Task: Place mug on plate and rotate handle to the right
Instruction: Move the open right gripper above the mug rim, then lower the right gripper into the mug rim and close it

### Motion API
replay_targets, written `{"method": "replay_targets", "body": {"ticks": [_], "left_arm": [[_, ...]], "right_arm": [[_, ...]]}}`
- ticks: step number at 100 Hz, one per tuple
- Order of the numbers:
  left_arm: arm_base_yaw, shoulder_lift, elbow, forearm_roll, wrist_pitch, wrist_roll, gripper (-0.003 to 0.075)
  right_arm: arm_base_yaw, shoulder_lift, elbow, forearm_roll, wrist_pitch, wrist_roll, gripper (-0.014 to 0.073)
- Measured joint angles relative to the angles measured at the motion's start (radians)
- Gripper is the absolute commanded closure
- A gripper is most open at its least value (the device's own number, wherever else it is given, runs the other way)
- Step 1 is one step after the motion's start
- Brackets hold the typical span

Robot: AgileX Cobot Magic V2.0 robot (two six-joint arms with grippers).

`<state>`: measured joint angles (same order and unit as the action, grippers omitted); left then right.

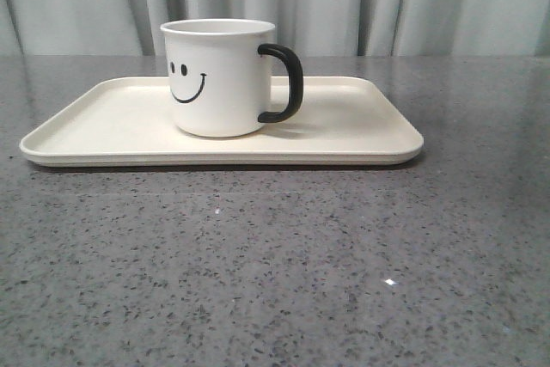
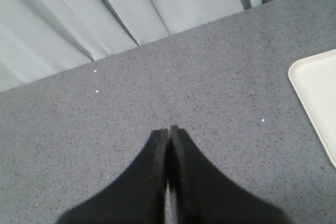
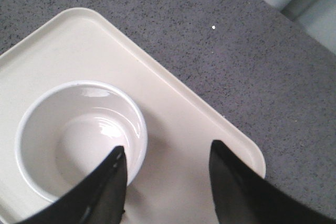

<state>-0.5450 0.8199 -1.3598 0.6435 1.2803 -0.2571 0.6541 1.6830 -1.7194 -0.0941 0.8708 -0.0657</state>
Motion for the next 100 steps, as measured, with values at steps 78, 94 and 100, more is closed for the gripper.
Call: {"method": "replay_targets", "body": {"ticks": [78, 94, 100], "left_arm": [[0.0, 0.0, 0.0, -0.002, 0.0, 0.0, 0.074], [0.0, 0.0, 0.0, -0.002, 0.0, 0.0, 0.074], [0.0, 0.0, 0.0, -0.002, 0.0, 0.0, 0.074]], "right_arm": [[0.0, 0.118, -0.004, 0.071, 0.032, 0.0, 0.0223], [0.0, 0.127, -0.005, 0.077, 0.032, 0.0, 0.0223], [0.0, 0.136, -0.005, 0.083, 0.032, 0.0, 0.0223]]}}
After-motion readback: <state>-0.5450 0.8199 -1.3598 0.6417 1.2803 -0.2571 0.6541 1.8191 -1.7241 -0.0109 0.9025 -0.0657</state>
